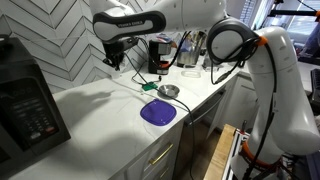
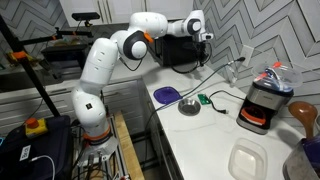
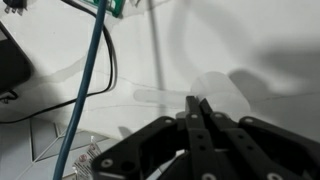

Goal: Put the measuring cup on the silver plate

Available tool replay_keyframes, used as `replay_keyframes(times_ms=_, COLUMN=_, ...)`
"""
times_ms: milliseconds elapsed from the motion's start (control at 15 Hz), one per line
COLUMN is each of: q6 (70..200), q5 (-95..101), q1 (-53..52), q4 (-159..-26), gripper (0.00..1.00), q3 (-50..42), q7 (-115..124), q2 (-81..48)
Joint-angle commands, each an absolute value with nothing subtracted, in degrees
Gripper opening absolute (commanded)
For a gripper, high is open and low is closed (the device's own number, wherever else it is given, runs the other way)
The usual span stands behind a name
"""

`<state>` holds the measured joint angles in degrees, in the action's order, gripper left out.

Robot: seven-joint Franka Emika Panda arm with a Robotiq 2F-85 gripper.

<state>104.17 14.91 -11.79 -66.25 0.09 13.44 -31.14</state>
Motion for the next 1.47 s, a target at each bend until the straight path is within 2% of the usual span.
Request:
replay_keyframes(times_ms=0, q6=105.2, q5=13.3, q1=-12.5, q4=-80.0, gripper=0.01, q3=1.2, q7=18.1, q2=-21.8)
replay_keyframes(times_ms=600, q6=113.2, q5=14.2, q1=-12.6, q4=-103.7, gripper=0.01, q3=2.4, q7=31.7, q2=-6.8)
replay_keyframes(times_ms=1133, q6=124.7, q5=13.9, q1=-6.1, q4=-126.7, gripper=0.01, q3=1.5, q7=42.2, q2=7.5)
replay_keyframes(times_ms=1200, q6=120.5, q5=14.1, q1=-6.4, q4=-118.5, gripper=0.04, q3=2.8, q7=40.8, q2=1.7)
replay_keyframes(times_ms=1400, q6=123.2, q5=14.0, q1=-4.6, q4=-124.1, gripper=0.04, q3=2.8, q7=41.1, q2=5.3)
